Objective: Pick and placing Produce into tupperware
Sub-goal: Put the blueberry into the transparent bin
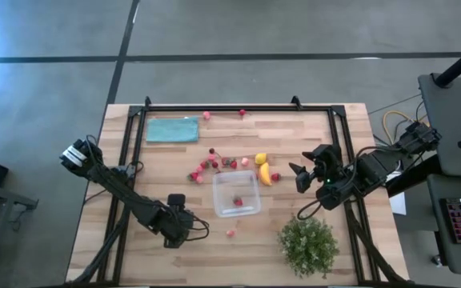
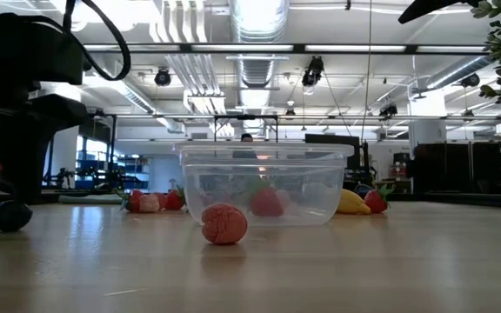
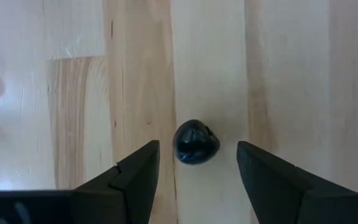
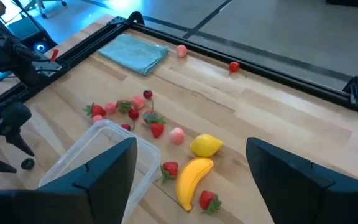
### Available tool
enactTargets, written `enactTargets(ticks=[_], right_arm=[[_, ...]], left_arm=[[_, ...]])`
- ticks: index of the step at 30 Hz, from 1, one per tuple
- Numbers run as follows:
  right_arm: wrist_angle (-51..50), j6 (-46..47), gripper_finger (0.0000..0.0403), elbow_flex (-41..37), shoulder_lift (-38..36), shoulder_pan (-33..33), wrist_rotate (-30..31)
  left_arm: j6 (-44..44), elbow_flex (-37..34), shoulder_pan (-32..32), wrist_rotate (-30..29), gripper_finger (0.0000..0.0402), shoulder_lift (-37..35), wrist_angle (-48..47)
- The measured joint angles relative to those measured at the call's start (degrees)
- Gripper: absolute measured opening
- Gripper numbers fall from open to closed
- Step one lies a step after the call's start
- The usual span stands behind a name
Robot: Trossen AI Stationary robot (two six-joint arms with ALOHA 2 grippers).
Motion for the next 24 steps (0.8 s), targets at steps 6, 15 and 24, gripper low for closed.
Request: enactTargets(ticks=[6,15,24], right_arm=[[0.1,0.0,0.0293,0.0,0.0,0.0,0.0],[0.3,0.4,0.0293,0.0,0.0,0.0,-0.3],[0.3,0.4,0.0293,0.0,0.0,0.0,-0.4]], left_arm=[[3.6,-0.5,0.4,-0.2,0.0200,0.0,2.1],[5.9,-0.9,1.7,-0.2,0.0196,1.7,2.3],[6.1,-0.9,1.9,1.5,0.0109,2.2,2.5]])
